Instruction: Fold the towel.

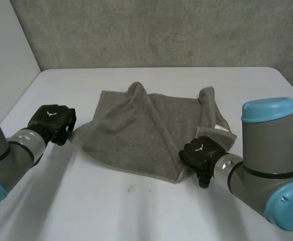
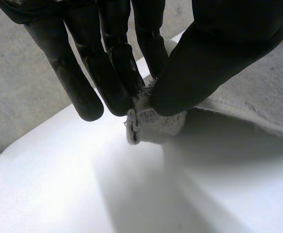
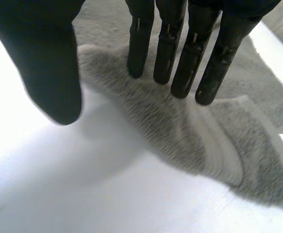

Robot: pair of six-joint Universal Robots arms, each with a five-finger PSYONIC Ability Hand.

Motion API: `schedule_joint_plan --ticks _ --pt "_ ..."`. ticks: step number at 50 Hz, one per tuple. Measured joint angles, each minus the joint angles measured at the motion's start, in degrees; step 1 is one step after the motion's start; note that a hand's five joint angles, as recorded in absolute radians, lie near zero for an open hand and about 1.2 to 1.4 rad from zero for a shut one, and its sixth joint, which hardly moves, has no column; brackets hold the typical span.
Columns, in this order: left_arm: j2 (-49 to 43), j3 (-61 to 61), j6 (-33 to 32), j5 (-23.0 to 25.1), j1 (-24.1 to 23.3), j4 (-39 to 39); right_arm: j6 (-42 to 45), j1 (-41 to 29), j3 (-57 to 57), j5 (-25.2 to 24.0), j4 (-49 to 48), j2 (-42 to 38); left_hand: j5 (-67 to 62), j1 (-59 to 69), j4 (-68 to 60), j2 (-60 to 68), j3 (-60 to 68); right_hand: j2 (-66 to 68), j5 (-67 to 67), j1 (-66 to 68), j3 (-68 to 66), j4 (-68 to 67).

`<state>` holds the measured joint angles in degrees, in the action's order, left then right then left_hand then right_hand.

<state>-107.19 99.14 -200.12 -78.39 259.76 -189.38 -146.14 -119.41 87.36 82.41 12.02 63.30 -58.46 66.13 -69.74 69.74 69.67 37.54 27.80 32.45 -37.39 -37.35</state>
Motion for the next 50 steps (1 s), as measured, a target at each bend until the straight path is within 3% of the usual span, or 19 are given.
schedule_joint_plan --ticks 4,14,20,25,35,47,50 --pt "4.07 3.8 -1.58 0.22 0.48 -0.01 -1.87 0.38 1.18 -0.23 1.26 3.88 0.0 0.02 0.0 0.0 0.0 -11.81 -12.46 -9.47 12.1 11.96" --pt "12.04 9.04 -1.54 2.17 0.6 0.12 -3.18 4.76 -3.12 -3.64 -1.74 8.03 0.0 0.02 0.0 0.0 0.0 -12.9 -14.83 -11.18 13.47 14.0" --pt "15.99 12.07 -1.45 2.72 0.76 0.08 3.08 6.42 -11.53 -10.18 -3.1 0.78 0.0 0.02 0.0 0.0 0.0 -12.89 -14.62 -11.17 13.45 13.91" --pt "16.69 13.1 -1.51 2.75 1.53 -0.03 10.57 6.31 -17.58 -11.61 -3.46 -6.38 0.0 0.02 0.0 0.0 0.0 -11.36 -11.18 -9.46 10.57 10.24" --pt "16.61 13.4 -1.57 2.78 2.7 -0.75 16.34 6.19 -27.46 -9.76 -3.29 -18.92 0.0 0.02 0.0 0.0 0.0 -5.15 -6.53 -4.97 4.98 5.07" --pt "16.43 13.79 -1.6 2.8 2.87 -2.1 19.13 6.72 -32.27 -7.11 -2.9 -25.91 0.0 0.02 0.0 0.0 0.0 -3.48 -4.5 -3.25 2.92 3.22" --pt "16.37 13.8 -1.59 2.8 3.11 -2.1 19.83 7.13 -32.42 -6.58 -2.69 -26.58 0.0 0.02 0.0 0.0 0.0 2.72 1.29 2.01 -2.99 -2.95"
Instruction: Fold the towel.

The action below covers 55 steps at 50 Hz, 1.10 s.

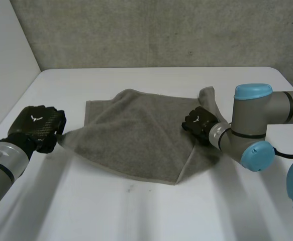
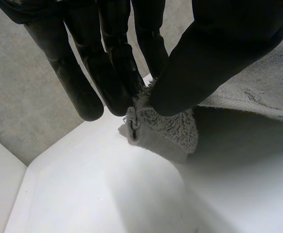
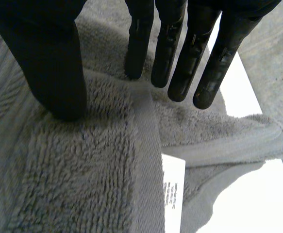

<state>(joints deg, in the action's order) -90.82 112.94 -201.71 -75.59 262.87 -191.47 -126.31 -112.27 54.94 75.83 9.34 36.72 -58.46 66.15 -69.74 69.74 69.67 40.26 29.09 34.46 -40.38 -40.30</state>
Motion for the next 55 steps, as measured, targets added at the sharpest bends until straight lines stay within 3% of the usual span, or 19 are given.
schedule_joint_plan --ticks 2,4,7,15,21,25,32,42,43,55 --pt "-0.01 0.0 0.0 0.0 0.09 0.0 0.1 0.08 0.0 0.12 0.02 -0.04 0.0 0.0 0.0 0.0 0.0 4.12 3.34 2.82 -3.93 -3.53" --pt "-0.04 -0.05 0.0 0.0 0.52 0.0 0.65 0.81 0.15 1.12 0.17 0.04 0.0 0.0 0.0 0.0 0.0 19.46 17.87 13.83 -19.62 -19.11" --pt "-0.03 -0.19 -0.01 0.0 1.03 -0.02 0.58 1.55 0.58 1.9 0.17 1.32 0.0 0.0 0.0 0.0 0.0 25.98 25.26 18.54 -26.81 -27.15" --pt "0.65 -1.56 -0.09 -0.11 1.77 0.04 -4.98 4.42 6.01 2.48 -1.46 12.65 0.0 0.0 0.0 0.0 0.0 26.16 26.03 18.54 -27.38 -27.92" --pt "6.01 -6.39 0.82 -0.56 1.79 0.66 -13.36 8.01 14.01 2.65 -2.85 28.29 0.0 0.0 0.0 0.0 0.0 26.16 26.48 18.54 -27.38 -27.93" --pt "9.28 -9.36 1.89 -0.74 1.78 1.26 -15.94 9.58 15.88 2.72 -2.48 33.7 0.0 0.0 0.0 0.0 0.0 26.16 26.54 18.54 -27.52 -27.95" --pt "14.63 -16.86 5.49 -0.7 1.65 6.58 -19.75 11.95 17.05 1.69 5.59 45.84 0.0 0.0 0.0 0.0 0.0 26.17 26.88 18.79 -27.59 -28.12" --pt "12.64 -13.94 6.25 -0.2 0.95 11.52 -19.67 12.35 20.81 -3.25 17.02 44.85 0.0 0.0 0.0 0.0 0.0 26.67 27.05 18.81 -27.59 -28.13" --pt "10.82 -11.6 6.14 -0.12 0.82 11.73 -19.42 12.21 23.19 -4.4 17.7 42.99 0.0 0.0 0.0 0.0 0.0 21.64 23.22 17.84 -22.24 -22.43" --pt "0.91 -4.5 5.84 0.08 0.82 9.71 -17.14 11.95 36.46 -5.21 6.65 36.95 0.0 0.0 0.0 0.0 0.0 12.76 14.89 10.87 -11.93 -12.16"
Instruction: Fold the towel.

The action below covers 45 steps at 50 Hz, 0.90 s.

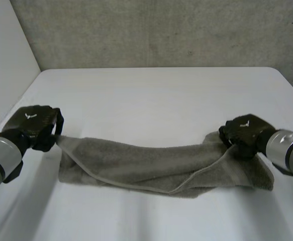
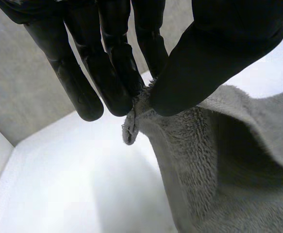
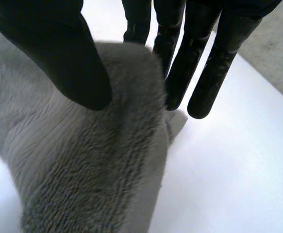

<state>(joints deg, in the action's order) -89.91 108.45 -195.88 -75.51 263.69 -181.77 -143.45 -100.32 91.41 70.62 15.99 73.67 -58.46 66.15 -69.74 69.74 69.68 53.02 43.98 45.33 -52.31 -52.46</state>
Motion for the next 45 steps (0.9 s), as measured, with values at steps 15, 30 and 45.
schedule_joint_plan --ticks 15,30,45 --pt "-0.52 1.16 -0.23 -0.04 -0.01 -1.72 4.0 0.15 5.55 0.26 -4.37 -0.33 0.0 0.0 0.0 0.0 0.0 13.98 11.13 9.88 -14.52 -14.65" --pt "-16.45 -19.28 -8.75 -3.37 -4.84 -5.13 7.36 -3.52 -15.01 7.63 -21.54 -5.57 0.0 -0.11 0.0 0.0 0.03 14.46 11.99 10.15 -15.55 -15.97" --pt "-24.58 -67.15 -1.69 -14.6 -11.89 -6.21 -2.15 -5.96 -33.84 16.05 -47.07 -4.35 0.0 -0.11 -0.01 0.01 0.04 14.46 12.31 10.15 -15.76 -15.99"
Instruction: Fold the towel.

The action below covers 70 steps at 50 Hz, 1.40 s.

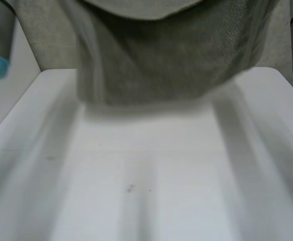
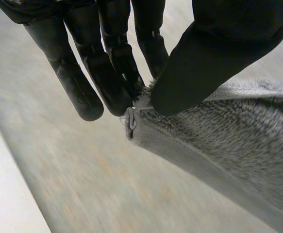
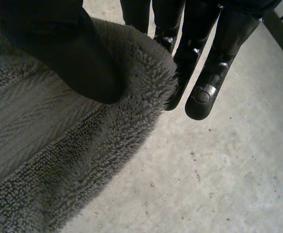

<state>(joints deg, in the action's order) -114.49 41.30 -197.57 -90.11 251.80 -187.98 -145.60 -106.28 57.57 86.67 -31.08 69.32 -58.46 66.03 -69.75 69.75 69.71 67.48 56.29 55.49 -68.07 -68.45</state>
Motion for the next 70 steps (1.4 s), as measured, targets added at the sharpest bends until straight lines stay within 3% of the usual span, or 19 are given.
schedule_joint_plan --ticks 3,9,17,26,33,36,39,43,48,53,62,68,70 --pt "1.93 0.94 5.13 -0.09 1.31 0.04 -1.46 0.11 3.57 -0.37 0.59 0.53 -0.13 0.0 0.0 0.0 0.0 0.0 0.12 0.0 0.0 0.0" --pt "4.44 12.89 7.13 0.42 3.01 -1.03 -2.08 0.44 12.18 -4.21 1.88 0.65 -0.27 0.0 0.0 0.0 0.0 0.0 0.13 0.0 -0.05 -0.01" --pt "5.54 39.57 6.1 2.91 6.02 -7.33 -1.72 0.98 29.02 -13.04 2.98 -0.3 -0.27 0.0 0.0 0.02 0.01 0.0 0.14 0.0 -0.05 0.0" --pt "5.44 57.93 1.36 6.79 9.26 -11.09 0.15 1.8 41.61 -20.05 5.53 -0.36 -0.27 0.0 0.0 0.02 0.01 0.0 0.16 0.0 -0.05 0.0" --pt "14.63 67.61 -6.17 9.44 13.44 -4.58 5.79 3.72 45.15 -20.44 22.3 7.27 -0.27 0.0 0.0 0.02 0.01 0.0 0.16 0.0 -0.04 0.0" --pt "24.03 70.55 -8.17 12.63 16.59 1.83 9.0 6.17 44.28 -19.09 35.61 14.11 -0.27 0.0 0.0 0.02 0.01 0.0 0.17 0.0 -0.04 -0.01" --pt "28.2 71.24 -8.56 14.4 18.04 4.7 9.81 7.19 43.49 -18.47 40.73 16.9 -0.27 0.0 0.0 0.02 0.01 0.0 0.17 0.0 -0.05 0.0" --pt "39.58 71.37 -8.81 20.69 22.28 13.71 10.99 10.25 39.86 -17.46 55.12 25.83 -0.27 0.0 0.0 0.02 0.01 0.0 0.18 0.0 -0.05 0.0" --pt "43.12 70.69 -8.64 24.37 23.66 18.31 10.82 11.43 37.42 -17.46 59.55 29.95 -0.27 0.0 0.0 0.02 0.01 0.0 0.18 0.0 -0.05 0.0" --pt "40.43 70.5 -8.62 25.5 23.98 18.96 10.64 11.57 37.32 -17.47 59.0 29.52 -0.27 0.0 0.0 0.02 0.01 0.01 0.18 0.0 -0.04 0.0" --pt "24.64 66.42 -10.03 24.53 21.63 15.26 11.18 10.68 37.63 -15.85 52.51 14.3 -0.27 0.0 0.0 0.02 0.01 0.0 0.19 0.0 -0.05 0.0" --pt "10.4 53.57 -11.34 17.63 14.7 14.76 11.85 8.42 28.75 -10.37 51.01 3.1 -0.27 0.0 0.0 0.02 0.01 0.0 0.22 0.0 -0.05 0.0" --pt "5.41 45.75 -11.48 12.75 11.06 15.02 11.77 6.26 21.63 -7.14 50.45 -0.38 -0.28 0.0 0.0 0.02 0.01 0.0 0.22 0.0 -0.05 0.0"
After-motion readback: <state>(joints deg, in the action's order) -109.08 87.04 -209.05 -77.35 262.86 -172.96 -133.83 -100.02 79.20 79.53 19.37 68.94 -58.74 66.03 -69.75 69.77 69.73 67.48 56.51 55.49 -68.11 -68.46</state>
